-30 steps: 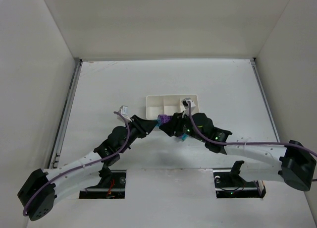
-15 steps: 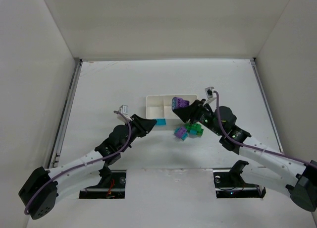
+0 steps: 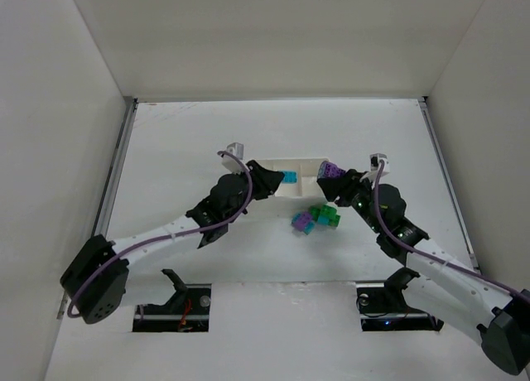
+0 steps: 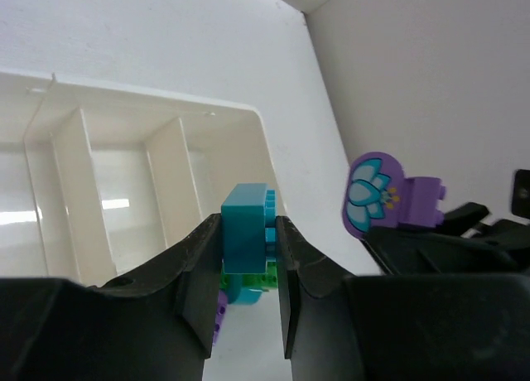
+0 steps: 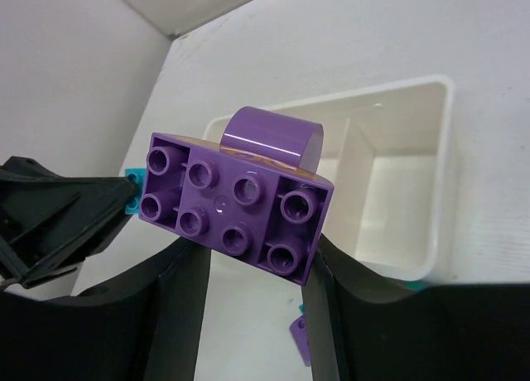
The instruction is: Sort the legos into containers by color
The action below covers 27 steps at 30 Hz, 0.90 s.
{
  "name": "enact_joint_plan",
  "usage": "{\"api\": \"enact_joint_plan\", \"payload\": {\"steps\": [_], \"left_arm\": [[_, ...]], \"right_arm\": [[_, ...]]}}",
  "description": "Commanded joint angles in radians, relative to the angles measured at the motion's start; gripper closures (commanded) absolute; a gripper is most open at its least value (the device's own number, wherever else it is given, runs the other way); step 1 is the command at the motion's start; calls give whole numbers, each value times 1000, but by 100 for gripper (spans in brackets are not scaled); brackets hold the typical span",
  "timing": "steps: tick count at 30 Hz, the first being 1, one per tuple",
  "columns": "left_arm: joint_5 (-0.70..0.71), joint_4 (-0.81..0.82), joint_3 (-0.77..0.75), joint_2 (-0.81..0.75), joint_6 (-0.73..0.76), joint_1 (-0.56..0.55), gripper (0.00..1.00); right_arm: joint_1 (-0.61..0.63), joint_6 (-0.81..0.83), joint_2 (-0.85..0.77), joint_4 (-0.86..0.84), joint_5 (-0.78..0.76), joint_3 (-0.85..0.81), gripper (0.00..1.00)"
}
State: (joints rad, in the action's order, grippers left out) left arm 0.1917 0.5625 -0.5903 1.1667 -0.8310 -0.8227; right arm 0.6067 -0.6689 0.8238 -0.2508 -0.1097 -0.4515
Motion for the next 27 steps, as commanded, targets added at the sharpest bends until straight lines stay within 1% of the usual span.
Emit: {"api": "enact_joint_plan", "payload": {"steps": [1,7,13,15,20,25,27], "left_arm": [[44,11,-84,89,85,12,86],[89,-13,-146,218,130,12,85],[92,0,-175,287,136,17,83],[94,0,-190,307,145,12,81],[95,10,-210,347,151,12,67],[92,13,-200,337,150,27,52],[97,13,-181,305,150,27,50]], "right_arm": [[-23,17,-32,-38,-25,20,70],[-20,26,-52,-45,-33,34,70],[14,37,-12,-67,-33,30,70],[24,48,12,-76,-33,27,70],[66,63,49,-84,-56,16,70],[97,86,74,-85,-77,7,70],[100,98,101,-81,-81,-7,70]]}}
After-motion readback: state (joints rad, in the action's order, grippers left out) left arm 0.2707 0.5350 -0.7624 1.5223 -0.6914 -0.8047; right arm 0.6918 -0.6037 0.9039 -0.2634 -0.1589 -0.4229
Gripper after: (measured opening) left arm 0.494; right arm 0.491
